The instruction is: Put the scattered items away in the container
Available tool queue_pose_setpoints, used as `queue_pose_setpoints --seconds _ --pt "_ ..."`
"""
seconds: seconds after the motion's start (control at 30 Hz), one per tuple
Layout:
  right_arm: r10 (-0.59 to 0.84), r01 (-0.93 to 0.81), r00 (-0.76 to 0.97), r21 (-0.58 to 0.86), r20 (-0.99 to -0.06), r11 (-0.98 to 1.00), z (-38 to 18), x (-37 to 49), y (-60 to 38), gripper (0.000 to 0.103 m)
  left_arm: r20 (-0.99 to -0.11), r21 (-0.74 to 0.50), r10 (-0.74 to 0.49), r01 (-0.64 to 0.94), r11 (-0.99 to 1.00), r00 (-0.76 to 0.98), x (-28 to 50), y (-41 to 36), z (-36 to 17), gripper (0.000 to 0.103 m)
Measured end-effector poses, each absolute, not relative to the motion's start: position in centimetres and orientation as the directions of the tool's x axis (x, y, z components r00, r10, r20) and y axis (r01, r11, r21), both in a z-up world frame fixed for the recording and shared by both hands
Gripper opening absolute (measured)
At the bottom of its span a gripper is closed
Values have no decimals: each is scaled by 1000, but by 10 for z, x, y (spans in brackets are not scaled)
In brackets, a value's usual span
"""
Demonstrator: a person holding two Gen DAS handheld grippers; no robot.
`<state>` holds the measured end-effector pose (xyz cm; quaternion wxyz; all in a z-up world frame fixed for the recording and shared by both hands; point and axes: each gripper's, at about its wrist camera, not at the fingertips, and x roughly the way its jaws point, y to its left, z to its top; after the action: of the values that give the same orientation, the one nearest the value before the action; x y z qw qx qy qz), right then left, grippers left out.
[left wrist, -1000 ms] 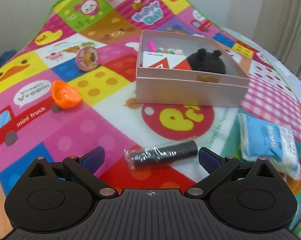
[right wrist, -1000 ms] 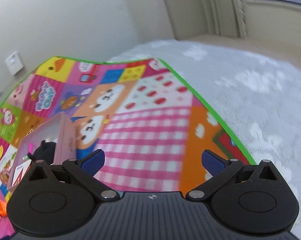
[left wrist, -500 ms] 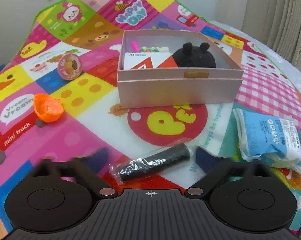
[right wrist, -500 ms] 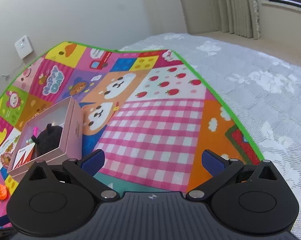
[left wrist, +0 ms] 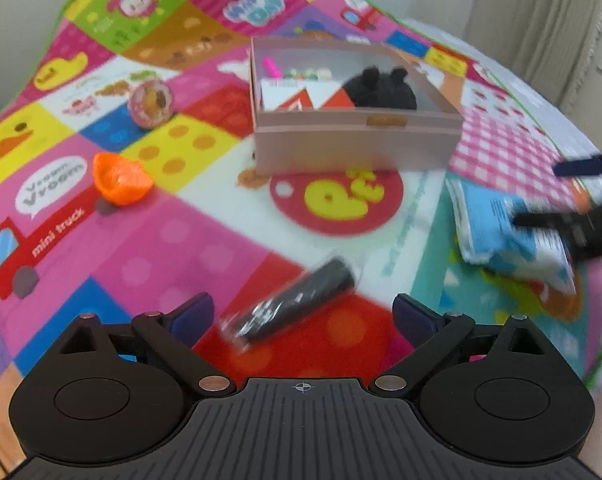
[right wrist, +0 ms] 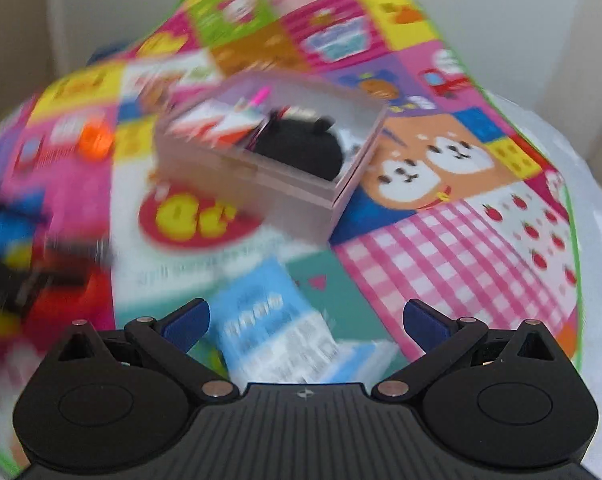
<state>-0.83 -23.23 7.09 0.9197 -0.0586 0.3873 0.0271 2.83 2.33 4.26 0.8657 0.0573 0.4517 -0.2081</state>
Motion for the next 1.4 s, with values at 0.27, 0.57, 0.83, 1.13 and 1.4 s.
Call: queue_pose_setpoints --seconds 0.27,0.57,0.83,1.13,1.4 --pt "-165 136 787 -94 -594 986 73 -12 -250 103 -805 127 -136 392 911 577 36 30 34 101" --pt "-189 299 759 75 -623 951 67 -17 -290 103 -681 292 64 190 937 729 61 48 28 102" --pt "-201 327 750 88 -630 941 65 -19 -293 103 -649 18 -204 282 959 733 50 56 55 103" --pt "-198 331 742 93 -641 939 64 -17 -293 103 -685 135 -332 561 817 648 37 -4 25 103" --pt "50 112 759 206 -649 972 66 -12 -290 103 -736 30 -307 482 876 603 56 13 17 103"
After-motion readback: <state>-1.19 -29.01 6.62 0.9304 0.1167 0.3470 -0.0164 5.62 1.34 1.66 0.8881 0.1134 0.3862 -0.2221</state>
